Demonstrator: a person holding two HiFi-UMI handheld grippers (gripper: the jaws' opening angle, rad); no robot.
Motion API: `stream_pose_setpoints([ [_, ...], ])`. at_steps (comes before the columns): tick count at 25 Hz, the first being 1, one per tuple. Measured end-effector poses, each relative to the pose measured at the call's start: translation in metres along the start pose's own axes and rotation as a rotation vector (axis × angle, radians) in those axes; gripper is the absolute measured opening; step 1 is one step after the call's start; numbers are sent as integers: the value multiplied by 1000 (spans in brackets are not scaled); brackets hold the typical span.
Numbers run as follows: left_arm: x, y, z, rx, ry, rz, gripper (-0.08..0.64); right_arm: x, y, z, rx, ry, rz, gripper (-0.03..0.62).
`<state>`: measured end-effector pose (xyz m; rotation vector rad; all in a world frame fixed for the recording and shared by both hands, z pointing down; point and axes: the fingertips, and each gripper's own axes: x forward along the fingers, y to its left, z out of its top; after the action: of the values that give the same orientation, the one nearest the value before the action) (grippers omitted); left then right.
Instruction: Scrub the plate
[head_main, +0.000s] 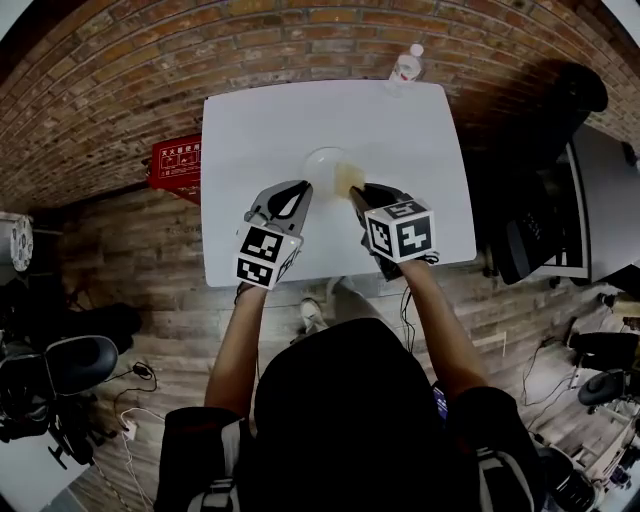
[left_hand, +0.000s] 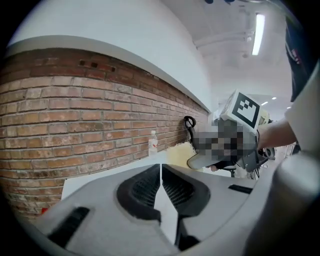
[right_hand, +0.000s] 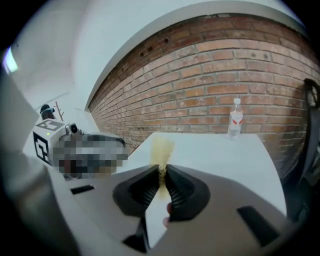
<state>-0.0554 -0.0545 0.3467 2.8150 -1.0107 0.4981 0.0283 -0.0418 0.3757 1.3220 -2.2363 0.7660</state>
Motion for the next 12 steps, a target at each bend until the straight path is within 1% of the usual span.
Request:
stream_pose_setpoints([
  [2, -15, -1, 4, 4, -9, 19, 28, -11, 9, 6, -10, -33, -5, 41],
  [5, -36, -3, 12, -12, -32, 35, 23, -26, 22, 15, -25, -80, -12, 41],
  [9, -63, -12, 27, -36, -52, 33, 20, -47, 39, 27, -50, -143, -19, 41],
  [12, -82, -20, 45, -38, -94, 29, 20, -61, 54, 34, -66, -182, -17, 41],
])
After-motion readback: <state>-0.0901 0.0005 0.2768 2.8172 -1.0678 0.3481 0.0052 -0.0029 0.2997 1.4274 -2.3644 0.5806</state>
